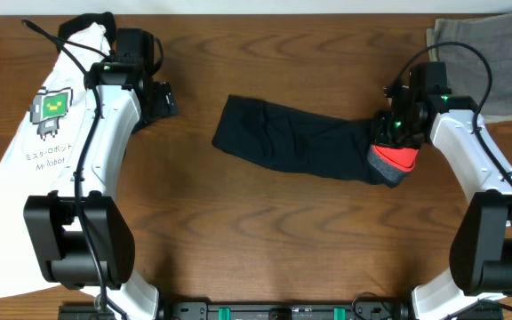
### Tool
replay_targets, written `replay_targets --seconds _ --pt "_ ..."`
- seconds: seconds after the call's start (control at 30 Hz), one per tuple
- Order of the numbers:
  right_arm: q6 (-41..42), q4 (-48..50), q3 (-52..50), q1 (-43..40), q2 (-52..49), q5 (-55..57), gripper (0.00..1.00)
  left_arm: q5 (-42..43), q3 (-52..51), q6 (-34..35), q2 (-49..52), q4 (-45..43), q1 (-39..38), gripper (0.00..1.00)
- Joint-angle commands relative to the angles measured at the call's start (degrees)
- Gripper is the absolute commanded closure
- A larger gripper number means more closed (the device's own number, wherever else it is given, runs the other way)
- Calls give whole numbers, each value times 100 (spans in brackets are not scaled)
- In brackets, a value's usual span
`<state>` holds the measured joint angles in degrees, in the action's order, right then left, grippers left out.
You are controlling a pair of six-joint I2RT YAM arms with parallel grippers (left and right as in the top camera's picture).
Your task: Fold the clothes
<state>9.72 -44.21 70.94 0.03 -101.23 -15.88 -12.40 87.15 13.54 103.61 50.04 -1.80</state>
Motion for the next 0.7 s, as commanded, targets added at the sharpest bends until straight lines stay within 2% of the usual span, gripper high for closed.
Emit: replay_targets --seconds 0.0,0.1,0.3,0.37,0.43,0.57,0.67 --pt "177 -59 68 24 -15 26 72 -26 83 72 -90 4 17 2" --pt "315 -210 68 -105 -15 50 63 -26 83 72 -90 4 17 2" --pt "339 -682 68 -415 -15 232 55 -26 83 72 -90 4 17 2" --pt "334 -791 68 -529 -15 256 45 -26 83 72 -90 4 17 2" --pt "334 -837 70 -662 -15 221 40 -26 83 72 -90 4 17 2" --pt "273 -940 90 -898 -13 103 37 -26 83 72 -90 4 17 2" --pt "63 -1086 92 -1067 -13 107 28 -26 83 72 -90 4 17 2"
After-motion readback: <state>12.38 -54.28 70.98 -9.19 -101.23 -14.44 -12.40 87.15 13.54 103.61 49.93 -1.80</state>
